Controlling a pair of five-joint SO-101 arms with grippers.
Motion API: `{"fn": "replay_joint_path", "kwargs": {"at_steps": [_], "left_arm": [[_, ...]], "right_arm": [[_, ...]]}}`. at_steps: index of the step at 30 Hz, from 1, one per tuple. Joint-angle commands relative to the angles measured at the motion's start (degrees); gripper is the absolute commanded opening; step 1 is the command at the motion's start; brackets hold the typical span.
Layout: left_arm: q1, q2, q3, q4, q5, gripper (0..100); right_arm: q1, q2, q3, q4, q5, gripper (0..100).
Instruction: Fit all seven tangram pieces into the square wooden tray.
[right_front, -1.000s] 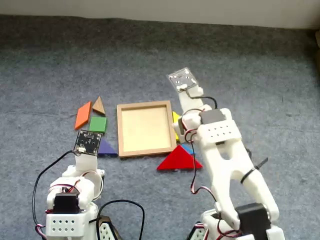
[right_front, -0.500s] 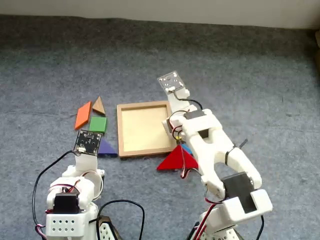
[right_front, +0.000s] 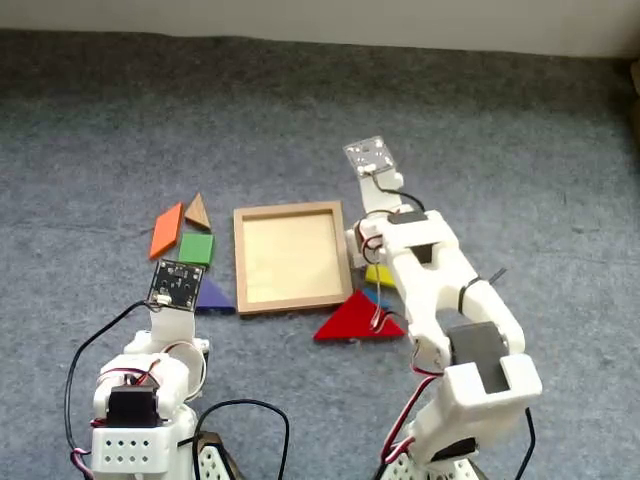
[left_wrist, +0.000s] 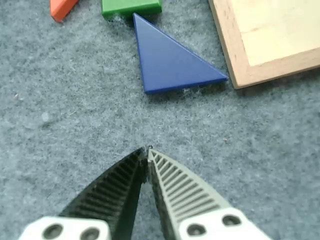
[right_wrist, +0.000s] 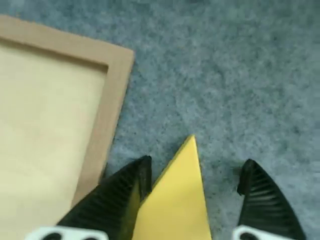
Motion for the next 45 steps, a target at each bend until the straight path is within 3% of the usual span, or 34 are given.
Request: {"fn": "replay_joint_path", "kwargs": {"at_steps": [1,6,12,15,22,27,36,45], "left_arm": [[-0.7,-2.2,1.1,0.4,0.5,1],[-0.7,-2.2,1.1,0.4,0.5,1],[-0.7,-2.2,1.1,0.4,0.5,1],[-0.7,-2.2,1.1,0.4,0.5,1],[-0.7,-2.2,1.1,0.4,0.5,1],[-0.7,-2.2,1.1,0.4,0.5,1],[-0.7,-2.2,1.1,0.4,0.5,1],[-0.7,-2.2,1.1,0.4,0.5,1]], "right_arm": [[2.9,-1.2,-2.2,3.8,-0.5,28.0],[3.9,-1.3,-6.1,10.5,-0.6,28.0],[5.1,-5.3,-19.7,33.9,-0.6,28.0],[5.0,-8.5,-23.5,38.3,-0.4,28.2],[0.6,-10.0,-13.6,34.4,-0.1,35.1],[-0.2,-8.6,-9.6,29.0,4.4,35.8],[-1.3,3.8,-9.5,25.9,4.4,35.8],[-0.8,4.7,-11.0,26.1,4.4,35.8]]}}
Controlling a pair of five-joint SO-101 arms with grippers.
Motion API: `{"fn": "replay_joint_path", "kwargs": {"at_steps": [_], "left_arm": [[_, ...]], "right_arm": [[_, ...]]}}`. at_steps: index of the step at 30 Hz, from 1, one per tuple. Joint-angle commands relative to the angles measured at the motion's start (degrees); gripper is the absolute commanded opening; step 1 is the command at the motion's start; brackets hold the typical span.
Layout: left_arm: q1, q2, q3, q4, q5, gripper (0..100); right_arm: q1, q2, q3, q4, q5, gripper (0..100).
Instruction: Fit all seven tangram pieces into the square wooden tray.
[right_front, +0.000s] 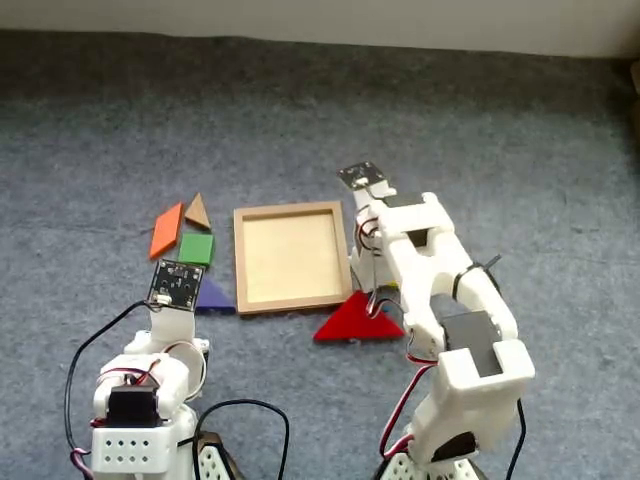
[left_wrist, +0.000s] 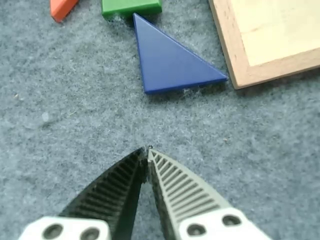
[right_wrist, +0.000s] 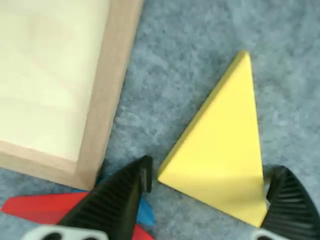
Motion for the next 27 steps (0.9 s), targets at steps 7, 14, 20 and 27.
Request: {"fn": "replay_joint_path", "kwargs": {"at_steps": [7,14,20,27], "left_arm": [[-0.7,-2.2,1.1,0.4,0.5,1],[-0.7,-2.2,1.1,0.4,0.5,1],[-0.7,-2.2,1.1,0.4,0.5,1],[-0.7,-2.2,1.1,0.4,0.5,1]], "right_arm": [[0.0,-0.2,-1.7,-0.7,0.7,35.8],[0.5,-0.2,-1.9,-0.7,0.8,27.1],[1.9,-0.3,-2.0,-0.7,0.8,20.9],[2.0,-2.1,-2.1,0.6,0.8,20.9]]}}
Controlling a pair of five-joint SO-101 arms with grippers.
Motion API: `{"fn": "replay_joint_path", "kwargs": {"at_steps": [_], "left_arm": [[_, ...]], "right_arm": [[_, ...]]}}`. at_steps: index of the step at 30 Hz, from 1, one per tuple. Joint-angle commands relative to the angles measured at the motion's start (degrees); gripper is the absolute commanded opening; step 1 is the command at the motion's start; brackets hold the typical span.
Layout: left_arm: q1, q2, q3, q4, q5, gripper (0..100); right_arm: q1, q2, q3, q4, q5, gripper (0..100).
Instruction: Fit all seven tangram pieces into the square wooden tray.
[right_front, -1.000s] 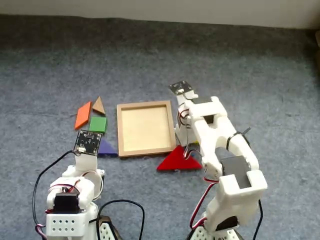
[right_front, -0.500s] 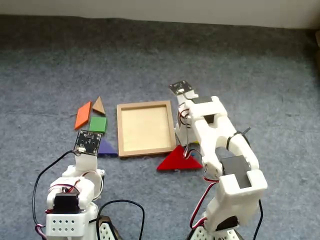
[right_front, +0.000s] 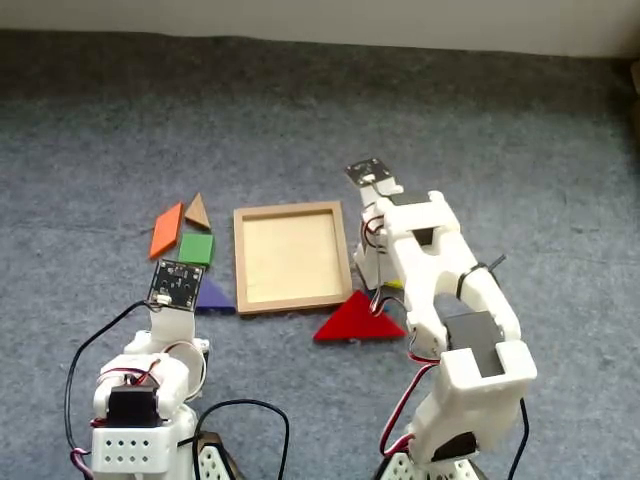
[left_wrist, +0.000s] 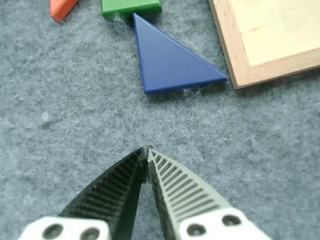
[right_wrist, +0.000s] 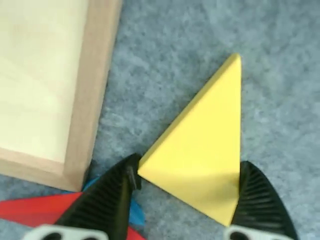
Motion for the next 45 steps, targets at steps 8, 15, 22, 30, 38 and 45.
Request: {"fn": "replay_joint_path", "kwargs": {"at_steps": [8,15,22,30,38,45], "left_arm": [[-0.7,-2.2,1.1,0.4,0.5,1],[-0.7,-2.2,1.1,0.4,0.5,1],[-0.7,-2.2,1.1,0.4,0.5,1],[-0.7,-2.2,1.1,0.4,0.5,1],[-0.7,-2.2,1.1,0.4,0.5,1],[-0.7,-2.2,1.1,0.4,0.5,1]], "right_arm": [[0.3,-17.9,-1.3,3.8,0.5,20.9],[-4.9,-23.8,-1.3,3.8,-0.6,20.9],[-9.9,-23.7,-1.6,3.3,-11.6,20.9],[-17.1,-23.3,-0.1,-7.7,-25.2,20.9],[-21.8,-11.2,0.7,-14.9,-33.1,20.9],[-21.8,-2.2,-5.5,-14.8,-33.0,20.9]]}}
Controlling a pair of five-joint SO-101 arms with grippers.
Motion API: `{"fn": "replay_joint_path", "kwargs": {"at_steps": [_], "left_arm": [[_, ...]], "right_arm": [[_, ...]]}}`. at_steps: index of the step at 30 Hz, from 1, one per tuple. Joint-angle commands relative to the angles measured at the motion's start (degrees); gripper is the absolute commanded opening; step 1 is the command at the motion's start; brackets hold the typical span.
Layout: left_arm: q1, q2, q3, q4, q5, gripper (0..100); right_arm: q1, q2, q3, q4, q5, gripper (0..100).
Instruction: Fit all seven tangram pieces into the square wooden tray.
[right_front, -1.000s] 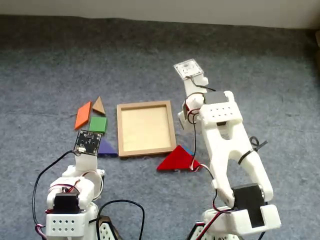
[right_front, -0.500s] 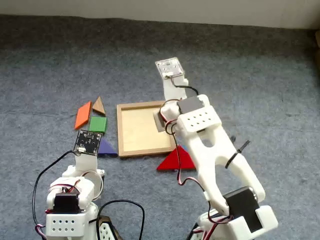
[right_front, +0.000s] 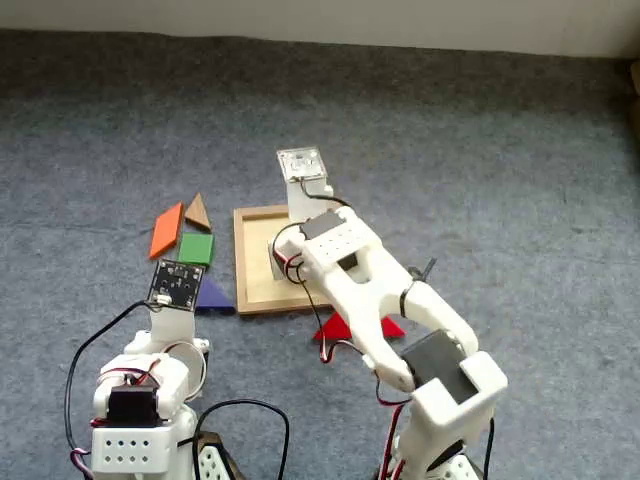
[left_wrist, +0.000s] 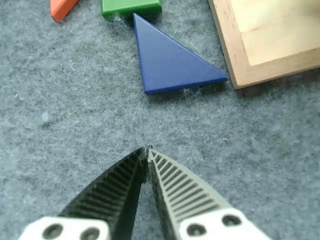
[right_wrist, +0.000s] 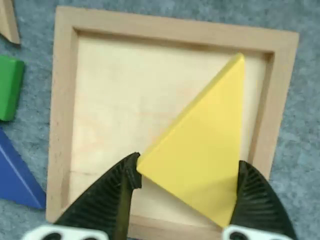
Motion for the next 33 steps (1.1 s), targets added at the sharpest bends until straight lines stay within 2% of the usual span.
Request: {"fn": "replay_joint_path", "kwargs": {"at_steps": [1,6,12,23,25,28,31,33], "left_arm": [[-0.7,-2.2,1.1,0.4,0.5,1],[-0.7,-2.2,1.1,0.4,0.5,1],[-0.7,-2.2,1.1,0.4,0.5,1],[-0.7,-2.2,1.1,0.4,0.5,1],[-0.7,-2.2,1.1,0.4,0.5,1],[-0.7,-2.2,1.1,0.4,0.5,1],[-0.7,-2.2,1.1,0.4,0.5,1],[-0.7,-2.2,1.1,0.4,0.5,1]], "right_arm": [[-0.6,0.7,-4.4,-1.4,-0.9,20.9],[-0.6,1.1,-4.7,2.0,-0.8,23.8],[0.0,1.5,-8.8,7.4,-1.0,42.6],[1.1,0.7,-10.2,8.9,1.4,42.9],[0.0,-0.1,-10.5,9.5,6.3,39.2],[-1.2,-2.5,-10.7,9.5,12.4,25.6],[-1.6,-3.7,-10.5,9.1,15.6,10.1],[-2.2,-3.5,-10.5,9.0,16.0,4.0]]}}
